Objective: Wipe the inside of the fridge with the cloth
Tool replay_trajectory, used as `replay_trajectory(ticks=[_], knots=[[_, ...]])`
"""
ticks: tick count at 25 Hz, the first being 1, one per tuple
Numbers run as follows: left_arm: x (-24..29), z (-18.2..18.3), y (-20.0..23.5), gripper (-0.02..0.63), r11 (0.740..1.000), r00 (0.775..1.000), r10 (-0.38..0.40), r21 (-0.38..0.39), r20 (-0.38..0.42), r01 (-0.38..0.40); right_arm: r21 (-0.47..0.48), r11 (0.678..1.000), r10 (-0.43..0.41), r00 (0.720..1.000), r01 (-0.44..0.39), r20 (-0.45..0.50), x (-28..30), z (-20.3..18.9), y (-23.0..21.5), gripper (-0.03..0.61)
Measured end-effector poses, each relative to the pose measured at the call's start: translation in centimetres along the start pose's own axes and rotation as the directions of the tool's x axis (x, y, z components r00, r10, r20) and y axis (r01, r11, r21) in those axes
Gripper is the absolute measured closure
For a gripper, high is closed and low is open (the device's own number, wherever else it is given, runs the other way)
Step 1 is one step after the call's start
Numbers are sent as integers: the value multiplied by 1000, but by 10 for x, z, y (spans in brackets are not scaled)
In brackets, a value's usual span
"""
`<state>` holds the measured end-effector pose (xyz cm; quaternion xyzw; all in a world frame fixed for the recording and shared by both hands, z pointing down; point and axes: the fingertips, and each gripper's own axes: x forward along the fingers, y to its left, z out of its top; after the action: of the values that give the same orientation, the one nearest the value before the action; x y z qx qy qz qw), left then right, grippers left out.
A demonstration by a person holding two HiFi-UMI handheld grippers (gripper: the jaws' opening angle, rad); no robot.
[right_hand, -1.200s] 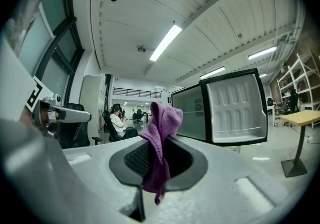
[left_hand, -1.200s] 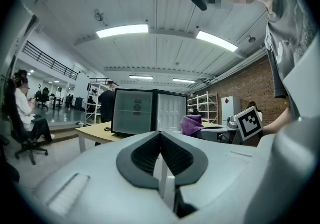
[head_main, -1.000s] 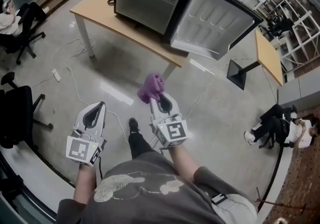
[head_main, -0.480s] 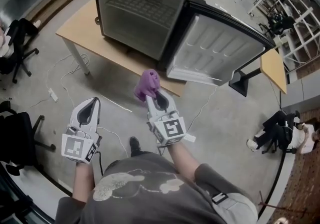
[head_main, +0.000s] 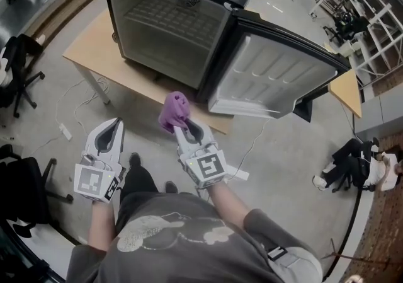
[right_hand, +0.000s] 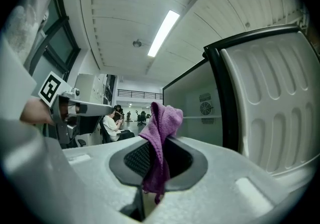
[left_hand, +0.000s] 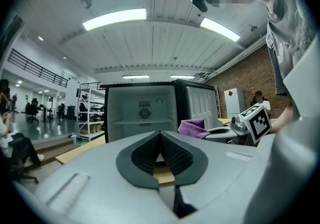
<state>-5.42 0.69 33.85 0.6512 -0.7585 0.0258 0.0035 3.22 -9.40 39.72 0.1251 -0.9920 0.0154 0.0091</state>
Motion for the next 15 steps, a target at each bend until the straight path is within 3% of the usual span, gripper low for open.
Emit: replay_trajectory(ticks=[10,15], knots=[[97,4,82,595,989,988,-151,8,25,151,11,988,-154,988,155,-13,91,3,-35,540],[142,4,148,595,979,979,-204,0,24,204,-11,978,-206,978,207,38,164,31,-34,540]])
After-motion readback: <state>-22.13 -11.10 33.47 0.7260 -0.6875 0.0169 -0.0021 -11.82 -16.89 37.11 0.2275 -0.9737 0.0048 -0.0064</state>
